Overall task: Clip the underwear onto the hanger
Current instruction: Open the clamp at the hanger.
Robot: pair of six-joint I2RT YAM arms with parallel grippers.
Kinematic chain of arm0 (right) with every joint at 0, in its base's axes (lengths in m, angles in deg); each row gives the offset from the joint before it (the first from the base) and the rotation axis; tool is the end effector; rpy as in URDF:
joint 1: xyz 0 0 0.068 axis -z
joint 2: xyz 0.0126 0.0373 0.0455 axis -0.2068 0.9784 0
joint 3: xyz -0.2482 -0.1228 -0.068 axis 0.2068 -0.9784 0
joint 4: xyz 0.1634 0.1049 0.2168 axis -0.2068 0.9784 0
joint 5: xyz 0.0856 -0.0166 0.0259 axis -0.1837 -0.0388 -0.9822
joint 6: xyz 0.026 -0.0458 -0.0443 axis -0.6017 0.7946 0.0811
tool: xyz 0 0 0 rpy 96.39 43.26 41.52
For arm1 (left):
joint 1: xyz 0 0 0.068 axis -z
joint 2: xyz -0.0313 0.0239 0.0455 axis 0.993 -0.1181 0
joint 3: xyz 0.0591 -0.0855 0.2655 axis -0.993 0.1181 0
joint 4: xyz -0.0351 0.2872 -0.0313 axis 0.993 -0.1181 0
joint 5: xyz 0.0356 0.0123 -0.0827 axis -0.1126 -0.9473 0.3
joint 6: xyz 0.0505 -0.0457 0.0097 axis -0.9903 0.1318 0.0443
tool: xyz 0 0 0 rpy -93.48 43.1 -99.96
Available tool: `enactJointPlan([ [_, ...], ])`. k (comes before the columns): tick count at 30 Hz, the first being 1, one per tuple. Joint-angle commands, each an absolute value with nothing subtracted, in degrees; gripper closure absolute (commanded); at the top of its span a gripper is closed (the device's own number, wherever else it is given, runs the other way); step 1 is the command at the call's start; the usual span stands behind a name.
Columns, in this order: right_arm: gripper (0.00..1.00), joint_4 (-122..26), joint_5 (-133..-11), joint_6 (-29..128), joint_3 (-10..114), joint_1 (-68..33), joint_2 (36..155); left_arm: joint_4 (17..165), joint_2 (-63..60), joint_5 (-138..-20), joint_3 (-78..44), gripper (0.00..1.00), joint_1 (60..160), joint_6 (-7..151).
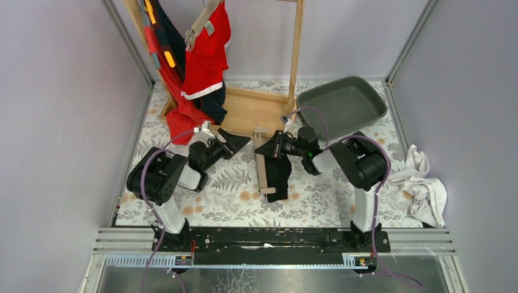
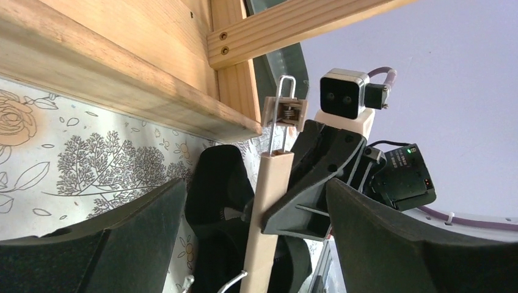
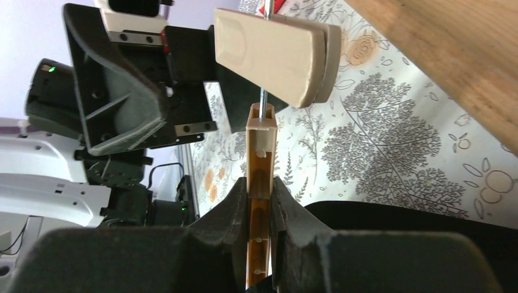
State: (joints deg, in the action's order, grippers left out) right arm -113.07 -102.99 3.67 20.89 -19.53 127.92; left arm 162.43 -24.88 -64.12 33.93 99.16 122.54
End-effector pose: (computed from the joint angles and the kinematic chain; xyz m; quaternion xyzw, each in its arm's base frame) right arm 0.3252 0.2396 0.1200 -0.0920 0.7239 0.6087 0.3114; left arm 0.2869 -0.1048 0.1221 -0.1529 0.7123 -0.5347 0.4281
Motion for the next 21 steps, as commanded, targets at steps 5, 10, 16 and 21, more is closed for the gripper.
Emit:
enactJointPlan([
  [5,1.0,-122.3,-105.4,0.3,19.2,-21.2,126.6,177.5,-30.3,-62.7,30.6,0.18,98.7,126.2],
  [10,1.0,-121.7,-104.7,0.5,19.2,-22.3,126.7,178.4,-31.5,-62.9,28.7,0.19,99.3,126.9],
  [16,1.0,-122.1,-104.4,0.2,19.6,-23.3,127.0,177.4,-32.2,-63.0,26.8,0.2,100.4,126.5],
  [21,1.0,-122.6,-104.5,-0.1,19.8,-23.6,127.3,177.3,-32.9,-62.7,26.3,0.22,101.1,126.6],
])
